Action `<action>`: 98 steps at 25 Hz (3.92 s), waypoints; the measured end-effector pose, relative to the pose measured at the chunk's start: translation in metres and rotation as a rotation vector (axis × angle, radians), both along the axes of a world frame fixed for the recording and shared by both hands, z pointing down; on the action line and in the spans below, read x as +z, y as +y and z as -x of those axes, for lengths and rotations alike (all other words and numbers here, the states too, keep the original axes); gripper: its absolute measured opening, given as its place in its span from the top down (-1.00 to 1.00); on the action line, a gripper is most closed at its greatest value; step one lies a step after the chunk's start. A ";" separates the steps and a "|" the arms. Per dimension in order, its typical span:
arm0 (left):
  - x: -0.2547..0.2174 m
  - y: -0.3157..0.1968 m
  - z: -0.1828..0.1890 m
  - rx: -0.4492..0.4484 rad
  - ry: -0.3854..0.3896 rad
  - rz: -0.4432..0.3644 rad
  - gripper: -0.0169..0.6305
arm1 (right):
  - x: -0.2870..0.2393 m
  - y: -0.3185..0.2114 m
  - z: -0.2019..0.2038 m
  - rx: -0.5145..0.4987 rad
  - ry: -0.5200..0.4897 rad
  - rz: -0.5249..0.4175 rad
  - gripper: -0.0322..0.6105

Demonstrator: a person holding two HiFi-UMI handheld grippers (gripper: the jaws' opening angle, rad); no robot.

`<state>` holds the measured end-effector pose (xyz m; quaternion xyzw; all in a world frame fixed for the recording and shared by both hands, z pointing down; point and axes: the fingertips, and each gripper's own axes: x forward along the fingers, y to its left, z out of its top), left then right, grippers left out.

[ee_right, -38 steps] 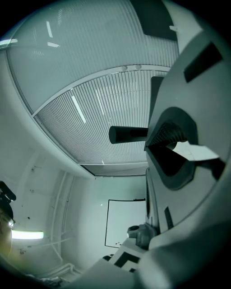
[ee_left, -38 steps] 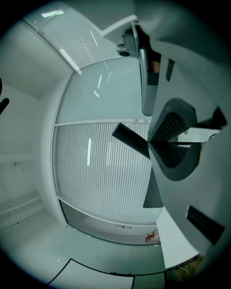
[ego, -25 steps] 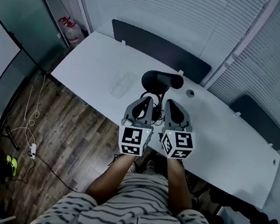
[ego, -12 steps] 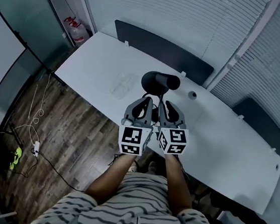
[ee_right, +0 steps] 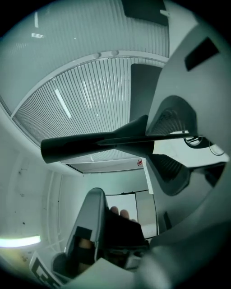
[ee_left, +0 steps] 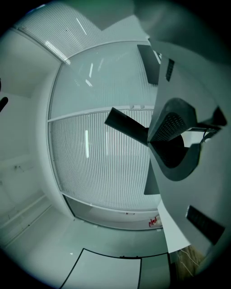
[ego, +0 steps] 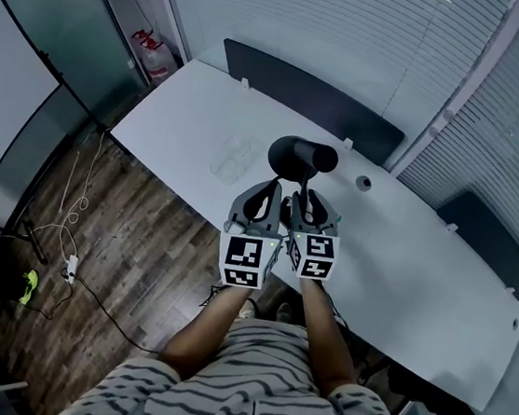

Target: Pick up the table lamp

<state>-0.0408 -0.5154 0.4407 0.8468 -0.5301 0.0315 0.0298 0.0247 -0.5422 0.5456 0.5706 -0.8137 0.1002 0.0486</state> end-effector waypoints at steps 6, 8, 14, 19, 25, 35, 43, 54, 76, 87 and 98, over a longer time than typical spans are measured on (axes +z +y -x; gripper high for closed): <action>0.004 0.000 0.005 -0.014 -0.011 0.003 0.93 | 0.026 -0.015 0.001 -0.002 0.023 0.046 0.53; 0.004 -0.001 0.007 -0.022 -0.016 0.001 0.93 | 0.030 -0.019 0.001 0.003 0.024 0.052 0.53; 0.002 -0.001 0.010 -0.041 -0.020 -0.004 0.93 | 0.037 -0.028 0.001 0.003 0.032 0.022 0.53; 0.003 -0.002 0.012 -0.048 -0.032 -0.003 0.93 | 0.034 -0.032 -0.003 0.018 0.028 -0.027 0.66; 0.005 -0.004 0.012 -0.052 -0.043 -0.003 0.93 | 0.028 -0.031 0.000 -0.019 0.069 -0.059 0.74; 0.015 -0.006 0.012 -0.055 -0.036 0.021 0.93 | 0.031 -0.033 -0.004 -0.011 0.035 -0.030 0.74; 0.014 -0.007 0.015 -0.057 -0.031 0.014 0.93 | 0.001 -0.038 -0.003 -0.024 -0.030 -0.069 0.76; 0.012 -0.006 0.016 -0.066 -0.013 0.005 0.93 | -0.073 -0.016 0.007 -0.070 -0.059 -0.138 0.77; -0.017 0.009 0.008 -0.050 0.035 -0.058 0.93 | -0.132 0.029 0.009 -0.112 -0.056 -0.184 0.77; -0.022 0.017 -0.007 -0.007 0.035 -0.070 0.93 | -0.136 0.037 0.003 -0.093 -0.099 -0.192 0.77; -0.030 0.018 0.000 -0.019 0.039 -0.090 0.93 | -0.143 0.039 0.010 -0.103 -0.050 -0.222 0.77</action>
